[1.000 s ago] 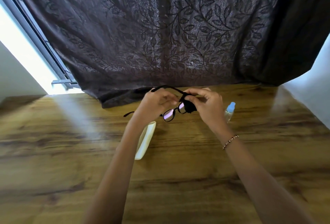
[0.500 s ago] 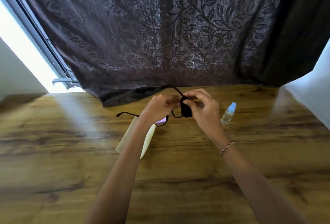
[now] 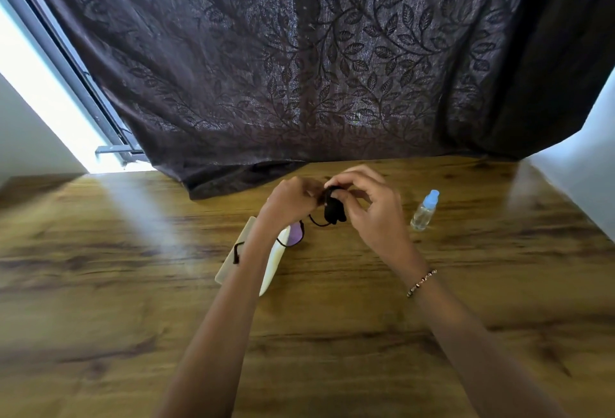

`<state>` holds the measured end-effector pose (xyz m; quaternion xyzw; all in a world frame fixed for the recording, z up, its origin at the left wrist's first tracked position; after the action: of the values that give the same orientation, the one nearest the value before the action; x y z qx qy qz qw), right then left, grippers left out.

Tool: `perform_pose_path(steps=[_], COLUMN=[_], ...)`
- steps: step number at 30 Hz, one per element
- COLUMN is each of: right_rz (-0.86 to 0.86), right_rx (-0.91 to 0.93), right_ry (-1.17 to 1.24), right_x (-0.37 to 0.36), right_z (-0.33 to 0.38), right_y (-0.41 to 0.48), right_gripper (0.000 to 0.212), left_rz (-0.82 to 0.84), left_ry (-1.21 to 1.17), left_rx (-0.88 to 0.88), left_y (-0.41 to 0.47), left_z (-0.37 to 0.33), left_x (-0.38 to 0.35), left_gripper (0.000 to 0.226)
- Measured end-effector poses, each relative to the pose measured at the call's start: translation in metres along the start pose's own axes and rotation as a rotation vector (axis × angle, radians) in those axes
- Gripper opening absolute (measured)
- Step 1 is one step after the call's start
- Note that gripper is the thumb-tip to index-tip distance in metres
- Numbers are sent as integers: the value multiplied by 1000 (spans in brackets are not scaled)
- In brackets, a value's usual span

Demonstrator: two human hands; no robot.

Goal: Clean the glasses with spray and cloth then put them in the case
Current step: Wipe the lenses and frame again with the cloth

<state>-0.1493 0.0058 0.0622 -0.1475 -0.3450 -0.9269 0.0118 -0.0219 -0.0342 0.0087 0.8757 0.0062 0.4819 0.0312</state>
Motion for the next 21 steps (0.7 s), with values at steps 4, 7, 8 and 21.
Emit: perform_pose_path(steps=[4, 7, 8, 21], right_rz=[-74, -106, -121, -144], right_rx=[-15, -41, -48, -48], right_ry=[-6, -3, -4, 31], right_x=[3, 4, 5, 9], right_z=[-1, -3, -4, 7], right_y=[1, -3, -4, -1], right_gripper=[14, 16, 17, 15], left_rz=[-22, -27, -26, -256], left_ry=[-205, -276, -302, -125], left_rx=[-59, -102, -108, -189], left_y=[-4, -6, -7, -6], left_z=[-4, -5, -5, -12], left_x=[3, 4, 3, 13], left_gripper=[27, 25, 23, 33])
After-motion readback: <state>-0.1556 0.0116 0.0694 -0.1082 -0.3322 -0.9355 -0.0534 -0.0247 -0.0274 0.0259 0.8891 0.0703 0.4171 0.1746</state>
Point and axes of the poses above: each hand's wrist, its own y-axis towards the middle knuckle, its own x-axis out of the back of the hand, z = x × y, the point moved 10 cm from there along y, towards the middle knuckle, and after that the axes turned 6 degrees about -z, right-handed, at the moved point
